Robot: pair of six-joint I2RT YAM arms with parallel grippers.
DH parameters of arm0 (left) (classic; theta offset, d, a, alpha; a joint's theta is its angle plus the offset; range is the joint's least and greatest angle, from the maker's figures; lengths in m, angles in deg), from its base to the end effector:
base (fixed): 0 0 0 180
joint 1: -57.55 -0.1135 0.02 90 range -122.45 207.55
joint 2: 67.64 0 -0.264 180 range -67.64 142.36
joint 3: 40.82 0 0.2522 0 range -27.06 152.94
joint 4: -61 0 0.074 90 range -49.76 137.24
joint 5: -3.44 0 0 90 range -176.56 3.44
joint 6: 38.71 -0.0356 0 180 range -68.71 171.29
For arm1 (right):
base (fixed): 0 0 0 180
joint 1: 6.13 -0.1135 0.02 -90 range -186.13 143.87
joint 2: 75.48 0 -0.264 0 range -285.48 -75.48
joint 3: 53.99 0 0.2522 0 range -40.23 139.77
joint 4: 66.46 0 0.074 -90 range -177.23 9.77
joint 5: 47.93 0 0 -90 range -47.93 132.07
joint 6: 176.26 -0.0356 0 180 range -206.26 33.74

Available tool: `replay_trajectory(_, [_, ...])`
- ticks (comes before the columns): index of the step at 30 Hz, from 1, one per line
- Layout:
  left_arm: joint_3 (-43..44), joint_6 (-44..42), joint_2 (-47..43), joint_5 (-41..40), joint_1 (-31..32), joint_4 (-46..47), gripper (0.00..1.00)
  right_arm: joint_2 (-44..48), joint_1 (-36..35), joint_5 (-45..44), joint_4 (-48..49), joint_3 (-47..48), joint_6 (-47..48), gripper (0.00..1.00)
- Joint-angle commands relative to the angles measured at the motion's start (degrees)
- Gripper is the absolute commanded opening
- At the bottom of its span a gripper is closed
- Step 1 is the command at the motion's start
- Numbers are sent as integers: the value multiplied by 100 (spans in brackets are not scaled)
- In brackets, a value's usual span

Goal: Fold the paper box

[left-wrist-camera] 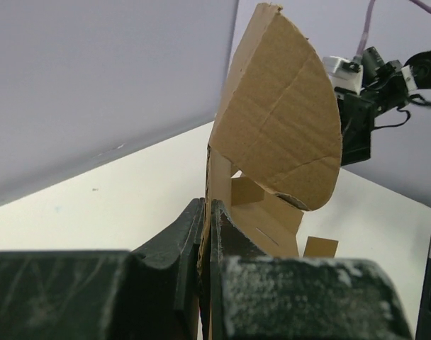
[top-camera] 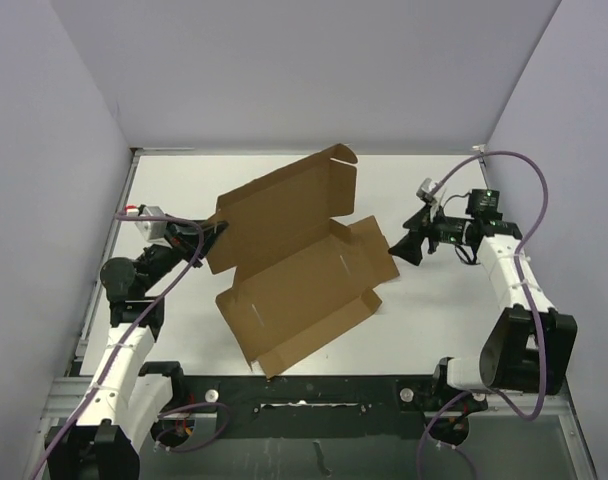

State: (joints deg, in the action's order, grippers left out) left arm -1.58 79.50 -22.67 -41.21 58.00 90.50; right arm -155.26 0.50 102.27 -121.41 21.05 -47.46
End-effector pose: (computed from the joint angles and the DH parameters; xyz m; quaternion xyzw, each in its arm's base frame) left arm 0.1746 -0.0267 0.3148 0.1925 0.5668 -0.3953 0.6967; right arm 0.2725 -0.0006 0.2733 -0.3573 0.7660 0.3592 0.3956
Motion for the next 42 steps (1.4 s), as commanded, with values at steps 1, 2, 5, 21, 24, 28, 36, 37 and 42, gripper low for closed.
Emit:
replay_trajectory(1, [519,372,250,521,32,1113,0,88,627,131,3188,-950,-1712,98])
replay_trajectory(2, [546,457,297,565,33,1228,0,-120,678,244,3150,-815,-1808,98])
replay_trajectory(5, [596,625,356,652,34,1366,0,-553,503,425,2605,-546,-1647,98])
replay_trajectory(21, [767,1004,502,744,43,1607,0,-1502,-204,342,2041,133,-1433,27])
replay_trajectory(24, [898,1041,603,612,43,1457,0,-1357,-169,700,2096,220,-1371,0])
replay_trajectory(28, [1248,1061,649,384,43,816,0,-868,-47,818,3505,-75,-2231,0])
replay_trajectory(36, [1491,167,785,912,257,556,0,-559,-53,103,7327,-1314,-4085,0])
replay_trajectory(37, [1551,-77,826,1066,315,422,0,-621,-64,-59,7704,-1429,-4240,0])
replay_trajectory(42, [1908,-1222,1056,1588,464,-504,0,-1146,-144,-543,9578,-1905,-4837,0])
